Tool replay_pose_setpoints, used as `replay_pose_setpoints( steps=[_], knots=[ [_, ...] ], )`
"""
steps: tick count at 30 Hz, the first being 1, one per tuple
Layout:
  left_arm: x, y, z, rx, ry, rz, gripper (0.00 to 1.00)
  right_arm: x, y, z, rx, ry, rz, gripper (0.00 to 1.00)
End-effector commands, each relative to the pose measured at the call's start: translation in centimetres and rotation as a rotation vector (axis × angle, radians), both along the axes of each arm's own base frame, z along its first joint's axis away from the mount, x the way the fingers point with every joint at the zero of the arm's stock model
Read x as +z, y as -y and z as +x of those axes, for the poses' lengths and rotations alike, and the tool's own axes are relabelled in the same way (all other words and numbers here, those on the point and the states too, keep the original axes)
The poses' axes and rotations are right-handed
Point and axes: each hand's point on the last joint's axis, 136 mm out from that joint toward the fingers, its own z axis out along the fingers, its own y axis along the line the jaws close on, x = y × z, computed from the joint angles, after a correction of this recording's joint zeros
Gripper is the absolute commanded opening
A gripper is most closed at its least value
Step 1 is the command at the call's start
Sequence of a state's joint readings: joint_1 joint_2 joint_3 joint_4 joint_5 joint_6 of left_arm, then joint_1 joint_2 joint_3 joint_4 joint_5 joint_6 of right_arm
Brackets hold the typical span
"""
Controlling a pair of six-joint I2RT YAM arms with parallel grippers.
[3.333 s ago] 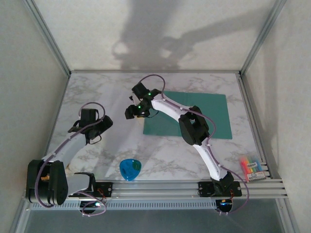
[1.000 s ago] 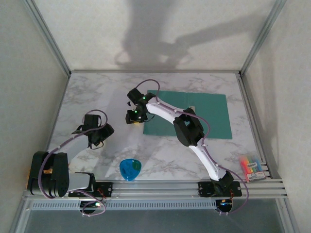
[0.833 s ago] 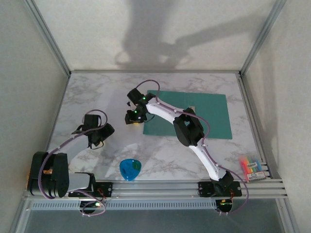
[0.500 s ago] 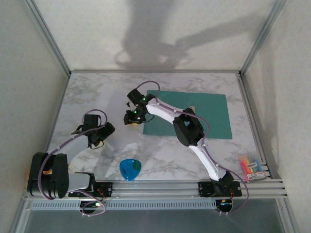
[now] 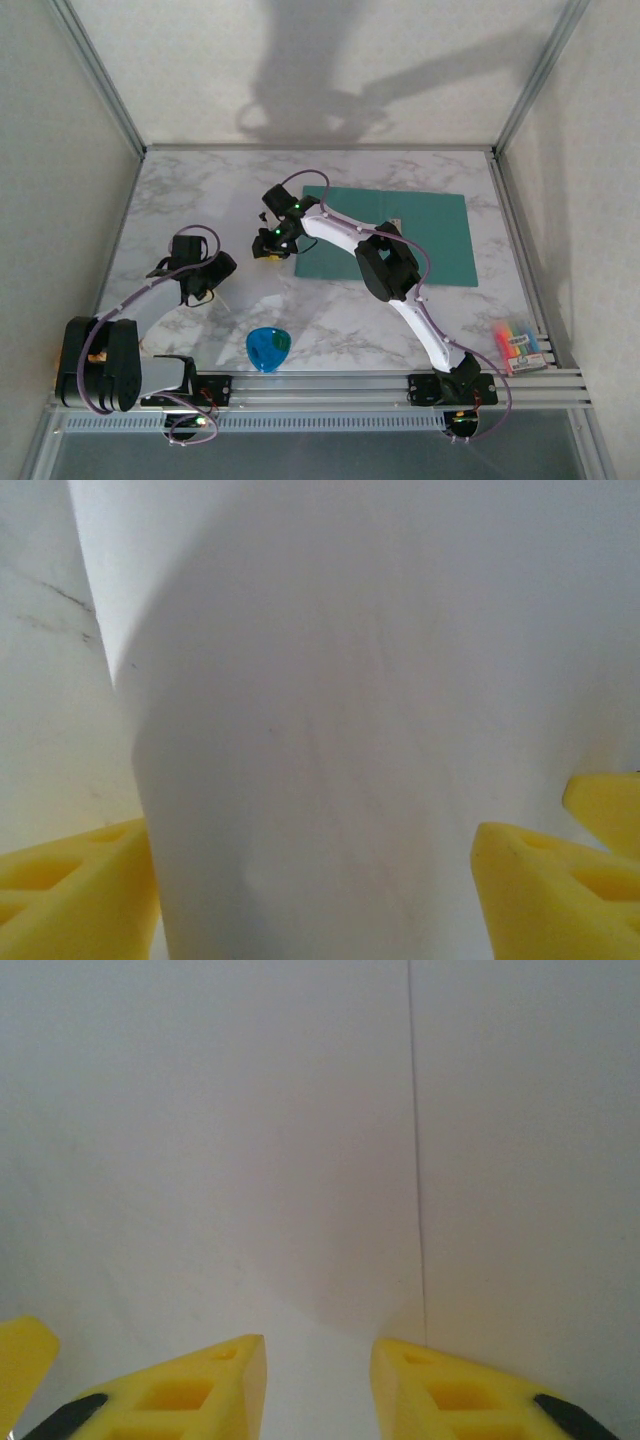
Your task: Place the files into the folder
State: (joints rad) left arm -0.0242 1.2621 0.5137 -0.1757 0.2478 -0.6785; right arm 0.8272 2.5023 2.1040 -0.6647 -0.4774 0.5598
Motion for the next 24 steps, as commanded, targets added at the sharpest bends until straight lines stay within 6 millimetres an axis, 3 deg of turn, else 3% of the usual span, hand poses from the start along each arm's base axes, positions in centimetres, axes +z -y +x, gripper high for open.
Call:
replay_pose_setpoints(
  steps=[1,24],
  knots=[
    [1.1,0.3,0.7,0.006,0.037,-0.031,0.78,-2.4,0.9,-2.0,0.005,-0.079,-0.065,0.34],
    [0.6,1.6,0.6,-0.003,0.073,-0.124,0.77,-2.1,0.5,-2.5,0.004,-0.111,-0.031,0.34]
  ],
)
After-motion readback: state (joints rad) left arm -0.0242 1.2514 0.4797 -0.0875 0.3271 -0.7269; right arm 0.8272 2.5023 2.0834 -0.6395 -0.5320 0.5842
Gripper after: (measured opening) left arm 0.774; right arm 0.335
